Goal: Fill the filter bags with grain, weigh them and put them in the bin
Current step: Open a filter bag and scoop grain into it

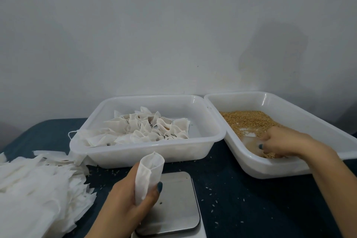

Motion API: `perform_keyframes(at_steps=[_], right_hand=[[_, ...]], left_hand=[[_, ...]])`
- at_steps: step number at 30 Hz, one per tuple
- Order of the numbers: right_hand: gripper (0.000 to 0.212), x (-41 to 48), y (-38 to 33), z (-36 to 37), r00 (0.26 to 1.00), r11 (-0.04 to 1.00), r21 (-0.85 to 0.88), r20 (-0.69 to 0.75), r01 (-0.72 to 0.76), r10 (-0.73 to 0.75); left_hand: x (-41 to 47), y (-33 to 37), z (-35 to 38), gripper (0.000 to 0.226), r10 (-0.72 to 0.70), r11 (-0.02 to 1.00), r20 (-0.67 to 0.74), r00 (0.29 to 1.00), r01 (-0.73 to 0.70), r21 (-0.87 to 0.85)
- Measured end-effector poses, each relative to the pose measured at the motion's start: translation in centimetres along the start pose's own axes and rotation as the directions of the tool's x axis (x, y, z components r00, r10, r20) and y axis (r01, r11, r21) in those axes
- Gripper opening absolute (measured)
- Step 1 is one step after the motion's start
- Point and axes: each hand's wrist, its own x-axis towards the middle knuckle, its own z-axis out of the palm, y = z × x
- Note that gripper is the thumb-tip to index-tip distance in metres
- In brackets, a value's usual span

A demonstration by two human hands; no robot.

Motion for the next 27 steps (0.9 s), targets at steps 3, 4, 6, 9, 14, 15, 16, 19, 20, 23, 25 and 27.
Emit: perform_keyframes(at_steps=[3, 4, 6, 9, 14, 15, 16, 19, 20, 23, 25, 27], right_hand=[[0.027, 0.1, 0.1, -0.1, 0.999, 0.996, 0.086, -0.011, -0.037, 0.038], [0.026, 0.2, 0.2, -0.2, 0.997, 0.994, 0.085, -0.042, -0.064, 0.068], [0.014, 0.4, 0.6, -0.4, 0.973, 0.989, -0.002, -0.182, -0.146, 0.143], [0.022, 1.2, 1.6, -0.6, 0.924, 0.966, -0.054, -0.311, -0.252, 0.224], [0.038, 3.0, 4.4, 0.0, 0.912, 0.926, -0.095, -0.235, -0.365, 0.336], [0.040, 3.5, 4.8, 0.4, 0.915, 0.926, -0.117, -0.243, -0.359, 0.324], [0.043, 3.7, 4.9, 0.7, 0.926, 0.933, -0.133, -0.231, -0.335, 0.299], [0.060, 4.6, 4.5, 1.1, 0.976, 0.977, -0.142, -0.172, -0.156, 0.131], [0.053, 4.7, 4.0, 1.2, 0.985, 0.990, -0.100, -0.149, -0.096, 0.081], [0.023, 5.5, 2.2, 2.3, 0.995, 0.988, 0.147, -0.090, 0.049, -0.036], [0.018, 5.5, 1.1, 2.7, 0.993, 0.953, 0.281, -0.059, 0.114, -0.101], [0.024, 5.3, 0.4, 2.7, 0.991, 0.904, 0.407, -0.049, 0.132, -0.123]], left_hand=[[0.0, 0.3, -0.1, 0.060, -0.005, 1.000, 0.001, 1.000, 0.005, 0.007], [-0.1, 0.4, -0.1, 0.064, -0.011, 1.000, 0.001, 1.000, 0.011, 0.012], [0.0, 0.5, -0.2, 0.063, -0.019, 1.000, -0.002, 1.000, 0.019, 0.001], [0.0, 0.5, -0.3, 0.061, -0.040, 0.999, 0.005, 0.999, 0.040, -0.011], [0.1, 0.3, 0.0, 0.060, -0.063, 0.998, 0.018, 0.998, 0.063, -0.017], [0.1, 0.2, 0.0, 0.061, -0.076, 0.997, 0.023, 0.997, 0.076, -0.013], [0.1, 0.2, 0.0, 0.061, -0.082, 0.997, 0.028, 0.996, 0.082, -0.003], [0.2, 0.4, 0.1, 0.061, -0.111, 0.993, 0.044, 0.993, 0.110, 0.037], [0.2, 0.5, 0.2, 0.061, -0.124, 0.992, 0.048, 0.991, 0.122, 0.044], [0.2, 0.7, 0.3, 0.061, -0.140, 0.990, 0.064, 0.988, 0.138, 0.039], [0.1, 0.8, 0.2, 0.060, -0.138, 0.990, 0.070, 0.988, 0.135, 0.035], [0.0, 0.4, 0.2, 0.060, -0.125, 0.992, 0.058, 0.990, 0.125, 0.019]])
